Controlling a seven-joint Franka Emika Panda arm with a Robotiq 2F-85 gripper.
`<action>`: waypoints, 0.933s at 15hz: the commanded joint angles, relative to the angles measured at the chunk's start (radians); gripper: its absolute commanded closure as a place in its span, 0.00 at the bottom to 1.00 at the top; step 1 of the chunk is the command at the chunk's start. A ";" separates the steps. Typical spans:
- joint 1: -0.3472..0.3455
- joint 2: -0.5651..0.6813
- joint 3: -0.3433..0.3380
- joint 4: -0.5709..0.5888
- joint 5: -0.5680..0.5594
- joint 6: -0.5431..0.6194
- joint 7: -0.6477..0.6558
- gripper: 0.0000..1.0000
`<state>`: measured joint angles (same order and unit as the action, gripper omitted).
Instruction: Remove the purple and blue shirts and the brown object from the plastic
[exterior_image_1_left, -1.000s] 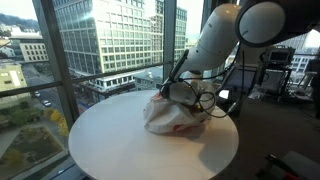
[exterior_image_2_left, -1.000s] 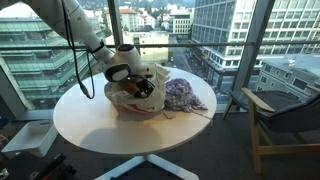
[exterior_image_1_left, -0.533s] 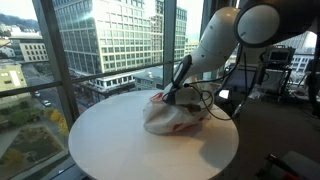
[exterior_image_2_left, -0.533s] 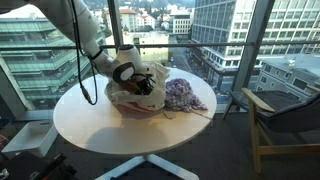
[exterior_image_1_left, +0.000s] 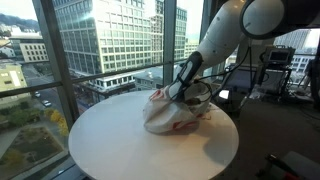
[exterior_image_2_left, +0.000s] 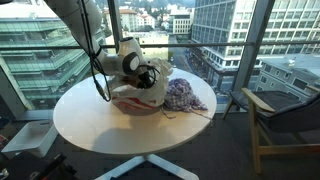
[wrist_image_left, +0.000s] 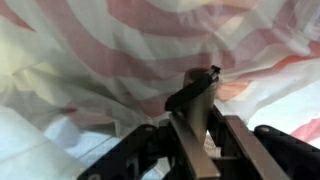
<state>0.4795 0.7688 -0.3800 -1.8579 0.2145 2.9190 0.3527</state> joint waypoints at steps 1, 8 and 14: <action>0.000 -0.125 -0.011 -0.028 -0.122 -0.091 0.054 0.84; -0.156 -0.266 0.146 0.002 -0.238 -0.431 0.026 0.84; -0.235 -0.379 0.217 -0.036 -0.298 -0.536 0.051 0.84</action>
<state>0.2838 0.4740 -0.2072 -1.8574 -0.0491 2.4107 0.3865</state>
